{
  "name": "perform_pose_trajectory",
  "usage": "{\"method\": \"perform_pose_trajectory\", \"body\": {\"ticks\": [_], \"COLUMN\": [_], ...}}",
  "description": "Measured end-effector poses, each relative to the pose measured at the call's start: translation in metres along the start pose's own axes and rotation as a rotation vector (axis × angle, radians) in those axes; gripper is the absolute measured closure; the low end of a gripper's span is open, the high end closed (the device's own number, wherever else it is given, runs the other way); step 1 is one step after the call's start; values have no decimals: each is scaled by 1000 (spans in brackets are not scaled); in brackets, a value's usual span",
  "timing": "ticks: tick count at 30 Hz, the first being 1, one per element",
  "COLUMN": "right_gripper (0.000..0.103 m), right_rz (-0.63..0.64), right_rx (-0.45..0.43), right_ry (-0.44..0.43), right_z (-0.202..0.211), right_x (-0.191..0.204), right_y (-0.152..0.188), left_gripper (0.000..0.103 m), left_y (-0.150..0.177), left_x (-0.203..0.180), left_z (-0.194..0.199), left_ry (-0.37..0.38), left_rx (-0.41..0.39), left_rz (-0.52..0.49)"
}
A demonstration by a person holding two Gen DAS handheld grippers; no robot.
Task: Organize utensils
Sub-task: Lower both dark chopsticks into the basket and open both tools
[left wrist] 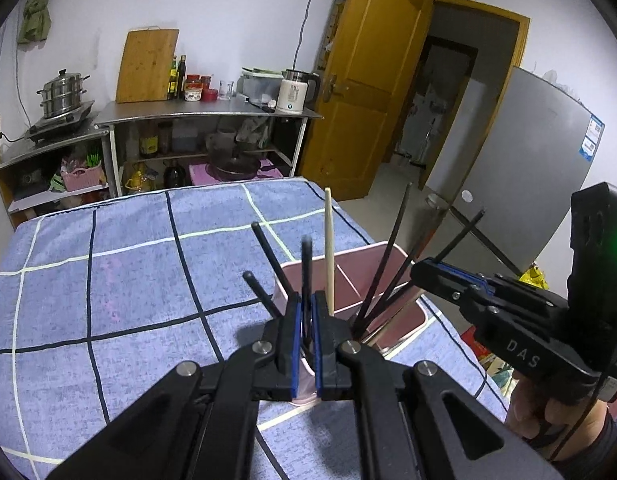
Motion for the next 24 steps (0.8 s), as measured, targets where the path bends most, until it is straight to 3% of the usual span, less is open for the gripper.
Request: {"method": "perform_pose_trajectory", "body": {"ticks": [4, 11, 13, 21, 24], "right_gripper": [91, 90, 89, 85, 85], "right_rz": [20, 26, 19, 30, 36], "right_rx": [-29, -68, -86, -124, -128], "right_ry": [15, 24, 24, 51, 62], "right_z": [15, 42, 52, 85, 94], "right_x": [5, 12, 15, 27, 31], "right_y": [-1, 2, 4, 31, 47], "left_gripper": [93, 87, 82, 77, 69], "left_y": [0, 4, 7, 32, 46], "left_x": [1, -3, -3, -9, -12], "left_z": [13, 43, 52, 79, 86], "left_ry": [-7, -13, -18, -34, -35], "left_rx": [-25, -78, -95, -140, -154], "left_rz": [-2, -11, -11, -12, -17]}}
Point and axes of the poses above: each gripper's, at about its wrist camera, not at the fingertips, and z roughly against the way its jaws point, x to its left, y to its underside, the point moved 1 cm from there along -z, roughly the way its jaws point, and after that the axes turned 1 degree about -y, right-handed, at the moved point
